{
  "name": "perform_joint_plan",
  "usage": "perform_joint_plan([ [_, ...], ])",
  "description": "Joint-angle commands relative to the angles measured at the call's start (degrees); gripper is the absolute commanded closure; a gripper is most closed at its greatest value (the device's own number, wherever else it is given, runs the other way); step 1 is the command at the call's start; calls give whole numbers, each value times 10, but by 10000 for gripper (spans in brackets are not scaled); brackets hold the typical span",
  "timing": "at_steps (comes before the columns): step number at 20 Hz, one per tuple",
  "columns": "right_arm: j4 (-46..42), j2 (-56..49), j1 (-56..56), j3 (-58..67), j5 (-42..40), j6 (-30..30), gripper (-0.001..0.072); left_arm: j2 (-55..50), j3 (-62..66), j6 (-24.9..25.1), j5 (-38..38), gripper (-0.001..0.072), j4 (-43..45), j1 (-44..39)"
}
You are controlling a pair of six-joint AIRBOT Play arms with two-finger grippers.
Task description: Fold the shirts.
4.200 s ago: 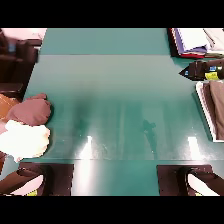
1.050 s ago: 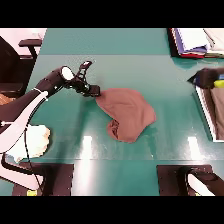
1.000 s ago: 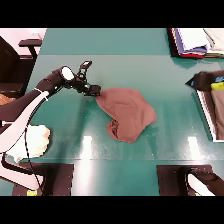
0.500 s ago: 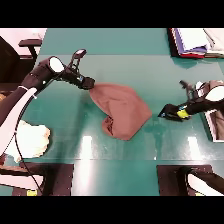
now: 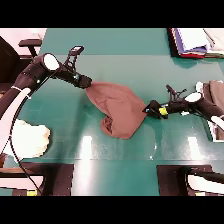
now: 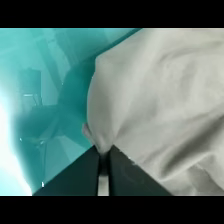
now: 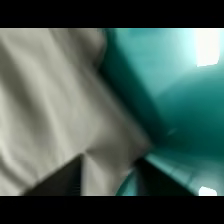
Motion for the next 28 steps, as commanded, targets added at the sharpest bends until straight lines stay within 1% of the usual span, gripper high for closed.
perform_joint_plan([
  [1,12,-36,23,50,-51,-9,556,2,0,0,-2,681,1,1],
  [2,-1,-39,27,66,-52,-9,695,5,0,-1,-3,681,1,1],
  [5,-53,-10,28,133,-27,-9,693,60,1,-1,13,682,18,1],
  [8,-112,74,8,229,41,-9,693,174,9,-1,35,681,49,1],
  [10,-112,145,-17,303,95,-9,693,256,34,-1,34,681,51,1],
  [12,-112,205,-37,363,130,-6,693,324,67,-1,34,681,45,1],
  [14,-113,256,-54,412,154,9,693,374,100,-2,30,682,43,1],
  [16,-113,282,-70,452,177,14,694,396,132,-2,11,682,43,1],
  [19,-120,275,-92,502,211,33,694,398,151,-2,-6,682,41,-2],
  [21,-146,244,-92,531,242,58,693,381,151,-2,-23,682,41,-2],
  [23,-153,200,-82,544,269,59,694,349,144,-2,-63,682,41,-2],
  [26,-242,126,-13,529,288,59,694,294,91,-2,-122,683,41,-2],
  [28,-293,89,33,486,288,59,694,276,12,-2,-118,683,45,-12],
])
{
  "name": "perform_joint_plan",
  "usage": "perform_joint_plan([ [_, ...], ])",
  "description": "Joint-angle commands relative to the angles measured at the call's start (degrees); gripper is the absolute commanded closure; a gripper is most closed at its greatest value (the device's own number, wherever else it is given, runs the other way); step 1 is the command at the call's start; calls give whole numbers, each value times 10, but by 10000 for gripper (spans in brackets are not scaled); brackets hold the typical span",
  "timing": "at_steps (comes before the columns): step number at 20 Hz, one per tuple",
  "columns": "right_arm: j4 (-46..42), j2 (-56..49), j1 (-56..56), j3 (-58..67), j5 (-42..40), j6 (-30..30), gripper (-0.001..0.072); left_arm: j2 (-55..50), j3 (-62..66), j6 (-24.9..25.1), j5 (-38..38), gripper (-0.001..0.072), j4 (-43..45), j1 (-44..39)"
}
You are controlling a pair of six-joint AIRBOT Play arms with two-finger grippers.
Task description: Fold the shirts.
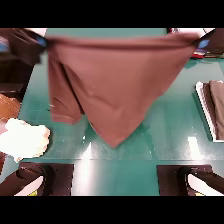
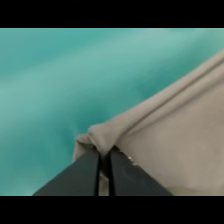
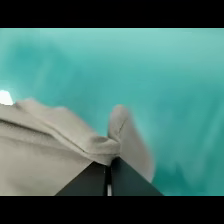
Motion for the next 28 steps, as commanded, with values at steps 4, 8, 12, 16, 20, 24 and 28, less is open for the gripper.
perform_joint_plan([
  [4,-66,-71,81,-126,19,4,694,-37,-242,1,-31,683,-2,-84],
  [8,-68,-31,80,-195,5,4,694,-37,-315,1,-44,681,-46,-192],
  [12,-70,-1,80,-221,-18,4,693,-36,-309,1,-15,571,-86,-223],
  [16,-70,0,80,-219,-21,4,693,-37,-253,0,11,134,-65,-143],
  [20,-70,0,80,-219,-22,4,693,-60,-245,0,83,134,-57,14],
  [24,-69,0,80,-220,-22,4,693,-167,-245,68,111,134,-102,115],
  [28,-69,0,80,-220,-21,5,693,-282,-244,195,111,135,-207,130],
])
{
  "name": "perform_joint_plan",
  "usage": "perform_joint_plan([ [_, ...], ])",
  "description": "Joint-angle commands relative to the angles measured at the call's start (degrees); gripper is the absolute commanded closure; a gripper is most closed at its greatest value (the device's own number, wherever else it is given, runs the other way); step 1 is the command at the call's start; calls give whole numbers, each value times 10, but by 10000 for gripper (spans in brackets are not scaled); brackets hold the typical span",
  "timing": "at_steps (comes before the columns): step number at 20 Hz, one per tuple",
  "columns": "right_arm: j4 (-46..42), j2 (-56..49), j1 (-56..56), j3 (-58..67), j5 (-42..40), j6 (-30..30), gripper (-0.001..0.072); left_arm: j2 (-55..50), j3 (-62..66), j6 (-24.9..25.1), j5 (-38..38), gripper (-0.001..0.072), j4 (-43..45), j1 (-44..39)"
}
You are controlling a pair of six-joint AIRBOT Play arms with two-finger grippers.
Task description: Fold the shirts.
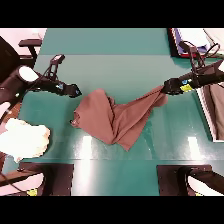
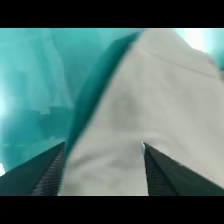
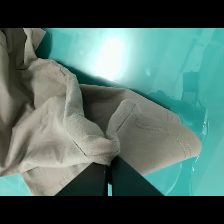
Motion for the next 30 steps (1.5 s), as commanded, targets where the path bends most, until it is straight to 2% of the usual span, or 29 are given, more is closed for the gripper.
perform_joint_plan([
  [1,0,0,1,0,1,0,693,-93,1,116,-11,134,-99,23],
  [3,0,0,1,0,0,0,693,-119,1,168,-43,135,-146,22],
  [6,0,0,1,0,0,0,694,-122,1,178,-56,136,-155,22],
  [7,0,0,1,0,-1,0,693,-122,1,178,-66,215,-155,22],
  [8,0,0,1,0,-1,0,693,-122,2,178,-77,353,-155,22],
  [10,0,0,1,0,-2,0,694,-122,13,178,-108,549,-155,22],
  [11,-1,0,1,0,-2,0,693,-122,25,178,-129,678,-155,22],
  [13,-2,2,-2,1,-8,-1,693,-118,63,164,-164,682,-155,22],
  [16,-1,3,-34,50,7,-1,693,-60,131,117,-163,682,-153,30],
  [21,-1,4,-104,253,83,-4,693,118,280,52,-140,682,-146,73],
  [26,-2,10,-121,453,143,-9,694,259,403,18,-134,682,-132,78],
  [30,-3,83,-121,417,85,-9,694,315,464,-35,-115,682,-76,78],
])
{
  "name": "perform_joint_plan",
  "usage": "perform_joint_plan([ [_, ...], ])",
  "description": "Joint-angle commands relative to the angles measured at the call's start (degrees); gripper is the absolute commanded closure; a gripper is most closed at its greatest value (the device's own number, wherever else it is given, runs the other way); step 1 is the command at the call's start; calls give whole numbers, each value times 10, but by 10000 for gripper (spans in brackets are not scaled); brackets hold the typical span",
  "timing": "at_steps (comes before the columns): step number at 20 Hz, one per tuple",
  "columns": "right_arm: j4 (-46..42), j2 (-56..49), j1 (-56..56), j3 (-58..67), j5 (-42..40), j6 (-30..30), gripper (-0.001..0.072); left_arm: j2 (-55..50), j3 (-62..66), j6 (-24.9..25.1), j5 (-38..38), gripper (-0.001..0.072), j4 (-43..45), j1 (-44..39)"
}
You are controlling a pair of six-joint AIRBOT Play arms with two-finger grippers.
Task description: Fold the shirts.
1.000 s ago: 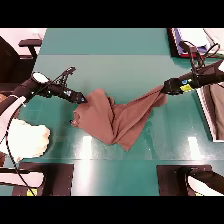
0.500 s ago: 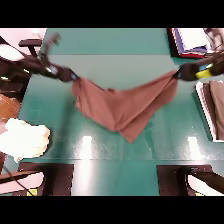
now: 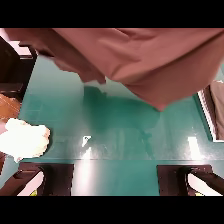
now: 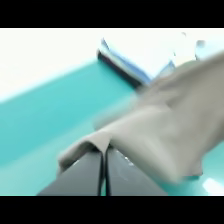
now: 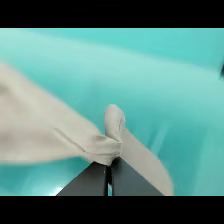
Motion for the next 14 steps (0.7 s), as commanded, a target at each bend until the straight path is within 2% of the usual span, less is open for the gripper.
perform_joint_plan([
  [1,-10,58,-3,-17,-48,0,694,49,58,-53,17,683,52,2],
  [4,-47,71,-3,-8,-59,2,694,50,73,-76,17,683,98,2],
  [9,-45,-23,-3,72,-29,2,695,-8,45,-106,-26,682,185,2],
  [14,-45,-137,-3,-50,-32,2,694,-143,-89,-106,-67,681,163,1],
])
